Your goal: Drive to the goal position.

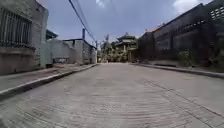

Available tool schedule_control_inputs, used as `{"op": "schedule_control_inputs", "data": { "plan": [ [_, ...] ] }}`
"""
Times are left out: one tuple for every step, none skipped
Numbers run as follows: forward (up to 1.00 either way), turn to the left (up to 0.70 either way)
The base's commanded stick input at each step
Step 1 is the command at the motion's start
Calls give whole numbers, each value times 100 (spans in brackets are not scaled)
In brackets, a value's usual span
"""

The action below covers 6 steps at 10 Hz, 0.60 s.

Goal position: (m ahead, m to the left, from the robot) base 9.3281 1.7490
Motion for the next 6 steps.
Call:
{"op": "schedule_control_inputs", "data": {
  "plan": [
    [100,-12],
    [100,0],
    [100,0],
    [100,0],
    [100,0],
    [100,0]
  ]
}}
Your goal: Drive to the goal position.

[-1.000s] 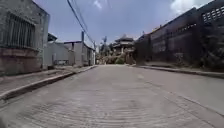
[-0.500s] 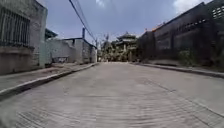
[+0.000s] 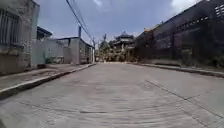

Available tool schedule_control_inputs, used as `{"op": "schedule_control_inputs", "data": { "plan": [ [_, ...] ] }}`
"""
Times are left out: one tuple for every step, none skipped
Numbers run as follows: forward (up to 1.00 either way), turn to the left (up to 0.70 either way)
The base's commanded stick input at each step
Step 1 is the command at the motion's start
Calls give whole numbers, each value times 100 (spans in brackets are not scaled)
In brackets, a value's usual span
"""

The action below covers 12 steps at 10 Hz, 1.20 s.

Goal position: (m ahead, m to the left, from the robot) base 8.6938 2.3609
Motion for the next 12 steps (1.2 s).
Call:
{"op": "schedule_control_inputs", "data": {
  "plan": [
    [100,-4],
    [100,-28],
    [100,-37],
    [100,-8],
    [100,0],
    [100,0],
    [100,0],
    [100,4],
    [100,32],
    [100,34],
    [100,8],
    [100,0]
  ]
}}
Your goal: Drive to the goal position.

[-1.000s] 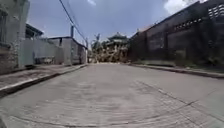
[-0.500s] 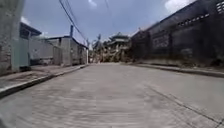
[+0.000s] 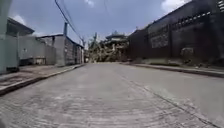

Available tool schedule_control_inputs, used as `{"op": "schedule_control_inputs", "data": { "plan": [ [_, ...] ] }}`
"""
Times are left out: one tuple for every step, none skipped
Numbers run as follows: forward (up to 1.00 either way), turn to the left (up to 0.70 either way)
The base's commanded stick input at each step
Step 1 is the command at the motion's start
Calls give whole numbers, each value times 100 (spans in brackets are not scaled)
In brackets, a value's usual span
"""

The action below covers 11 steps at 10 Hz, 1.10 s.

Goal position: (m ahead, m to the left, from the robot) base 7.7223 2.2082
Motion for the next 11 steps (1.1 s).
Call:
{"op": "schedule_control_inputs", "data": {
  "plan": [
    [100,0],
    [100,0],
    [100,0],
    [100,0],
    [100,0],
    [100,0],
    [100,0],
    [100,0],
    [100,0],
    [100,0],
    [100,0]
  ]
}}
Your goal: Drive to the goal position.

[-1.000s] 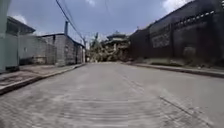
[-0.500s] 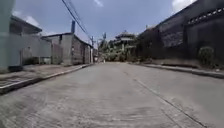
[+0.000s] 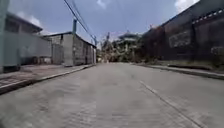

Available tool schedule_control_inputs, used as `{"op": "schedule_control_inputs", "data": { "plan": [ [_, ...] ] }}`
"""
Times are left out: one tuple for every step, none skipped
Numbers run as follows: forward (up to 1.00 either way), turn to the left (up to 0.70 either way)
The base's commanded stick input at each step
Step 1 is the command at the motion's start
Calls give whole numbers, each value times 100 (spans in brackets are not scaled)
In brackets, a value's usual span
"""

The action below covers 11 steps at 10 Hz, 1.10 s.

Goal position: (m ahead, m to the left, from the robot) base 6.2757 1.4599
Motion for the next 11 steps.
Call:
{"op": "schedule_control_inputs", "data": {
  "plan": [
    [100,0],
    [100,0],
    [100,0],
    [100,0],
    [100,0],
    [100,0],
    [100,0],
    [100,0],
    [100,0],
    [100,0],
    [100,0]
  ]
}}
